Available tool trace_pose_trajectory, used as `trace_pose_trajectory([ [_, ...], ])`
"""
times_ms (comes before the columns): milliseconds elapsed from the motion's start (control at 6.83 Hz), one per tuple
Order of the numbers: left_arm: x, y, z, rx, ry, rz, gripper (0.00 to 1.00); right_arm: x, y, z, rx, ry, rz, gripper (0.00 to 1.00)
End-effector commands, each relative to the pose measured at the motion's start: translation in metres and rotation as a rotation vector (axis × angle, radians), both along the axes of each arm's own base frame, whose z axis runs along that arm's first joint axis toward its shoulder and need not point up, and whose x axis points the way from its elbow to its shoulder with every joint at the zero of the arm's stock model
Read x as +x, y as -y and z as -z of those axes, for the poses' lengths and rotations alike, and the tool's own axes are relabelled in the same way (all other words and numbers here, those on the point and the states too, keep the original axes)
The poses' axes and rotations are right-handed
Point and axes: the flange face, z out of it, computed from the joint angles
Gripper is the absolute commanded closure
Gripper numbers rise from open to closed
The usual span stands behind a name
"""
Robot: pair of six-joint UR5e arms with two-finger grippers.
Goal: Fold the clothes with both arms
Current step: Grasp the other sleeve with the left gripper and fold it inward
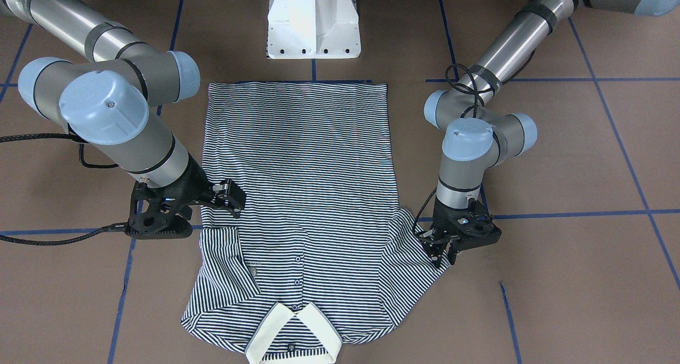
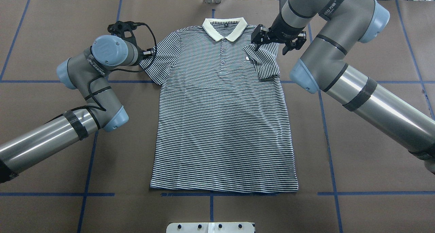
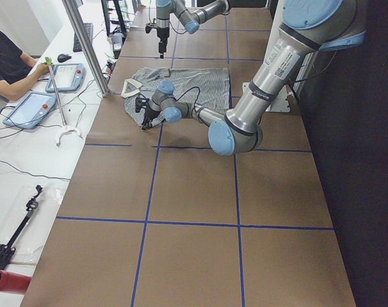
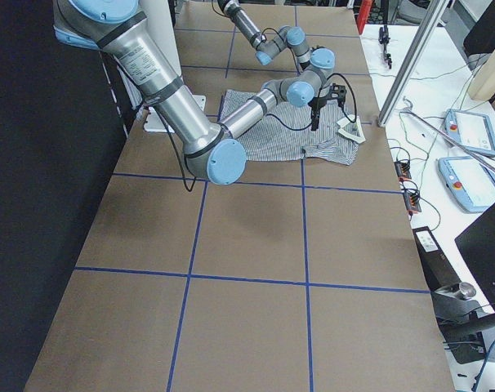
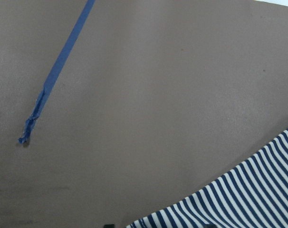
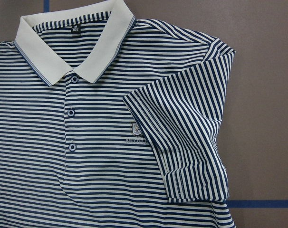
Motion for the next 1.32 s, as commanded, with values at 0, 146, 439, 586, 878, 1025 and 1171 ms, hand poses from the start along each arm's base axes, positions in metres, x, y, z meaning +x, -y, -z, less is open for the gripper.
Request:
trace_pose_trajectory([
  [0, 0.002, 0.001, 0.016, 0.007, -0.015, -0.008, 1.0, 0.001, 0.001, -0.002, 0.001, -0.003, -0.003, 0.0],
  [146, -0.002, -0.003, 0.045, 0.022, -0.033, -0.009, 1.0, 0.002, 0.001, -0.005, -0.002, -0.007, -0.003, 0.0],
  [439, 0.007, -0.004, 0.151, -0.061, -0.075, -0.007, 1.0, 0.002, 0.001, -0.006, -0.003, -0.007, -0.004, 0.0],
  [586, 0.04, -0.01, 0.156, -0.099, -0.09, -0.001, 1.0, 0.004, 0.001, -0.005, 0.006, 0.002, -0.006, 0.0],
  [878, 0.095, 0.013, 0.177, -0.132, -0.129, 0.023, 1.0, 0.005, 0.0, -0.013, 0.017, 0.009, -0.01, 0.0],
  [1025, 0.1, 0.017, 0.175, -0.133, -0.125, 0.026, 1.0, 0.003, -0.001, -0.011, 0.003, 0.013, -0.016, 0.0],
  [1171, 0.099, 0.019, 0.178, -0.105, -0.147, 0.04, 1.0, 0.003, -0.001, -0.011, 0.002, 0.014, -0.018, 0.0],
])
